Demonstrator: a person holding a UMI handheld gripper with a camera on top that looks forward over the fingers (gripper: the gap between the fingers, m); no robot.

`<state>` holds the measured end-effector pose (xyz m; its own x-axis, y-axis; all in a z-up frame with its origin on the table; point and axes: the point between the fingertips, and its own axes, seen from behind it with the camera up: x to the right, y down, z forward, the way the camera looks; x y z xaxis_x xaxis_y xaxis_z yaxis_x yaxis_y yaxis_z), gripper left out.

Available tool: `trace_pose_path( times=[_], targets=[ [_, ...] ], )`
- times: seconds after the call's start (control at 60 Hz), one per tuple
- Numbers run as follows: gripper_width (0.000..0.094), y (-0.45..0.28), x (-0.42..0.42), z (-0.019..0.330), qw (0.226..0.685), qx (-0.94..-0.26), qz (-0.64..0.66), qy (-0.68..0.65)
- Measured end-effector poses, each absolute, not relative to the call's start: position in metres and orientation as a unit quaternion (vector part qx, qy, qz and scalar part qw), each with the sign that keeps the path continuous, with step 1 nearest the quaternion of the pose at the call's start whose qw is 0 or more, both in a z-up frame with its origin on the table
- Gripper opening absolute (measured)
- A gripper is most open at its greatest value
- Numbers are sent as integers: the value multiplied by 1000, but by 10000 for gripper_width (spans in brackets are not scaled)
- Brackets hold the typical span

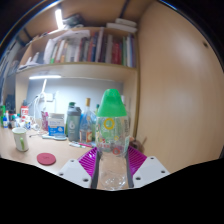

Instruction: Pour water

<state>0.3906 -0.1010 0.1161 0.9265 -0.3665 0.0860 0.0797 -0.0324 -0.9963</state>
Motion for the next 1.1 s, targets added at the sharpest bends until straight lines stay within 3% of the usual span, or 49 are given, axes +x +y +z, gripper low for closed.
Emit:
trace_pose_path(
  times=[0.2, 0.25, 0.383, 0.617, 0.733, 0.883, 1.1],
  targets=[
    [416, -65, 306, 212, 673, -656, -322, -114],
    [398, -48, 280, 235, 652, -635, -370, -187],
    [397, -5, 212, 255, 569, -552, -496, -356],
    [395, 52, 137, 236, 366, -346, -654, -565],
    [397, 65, 121, 231, 304, -279, -677, -610],
    [396, 68, 116, 224, 275, -257, -681, -628],
    [395, 71, 121, 221, 281, -273, -677, -624]
  ],
)
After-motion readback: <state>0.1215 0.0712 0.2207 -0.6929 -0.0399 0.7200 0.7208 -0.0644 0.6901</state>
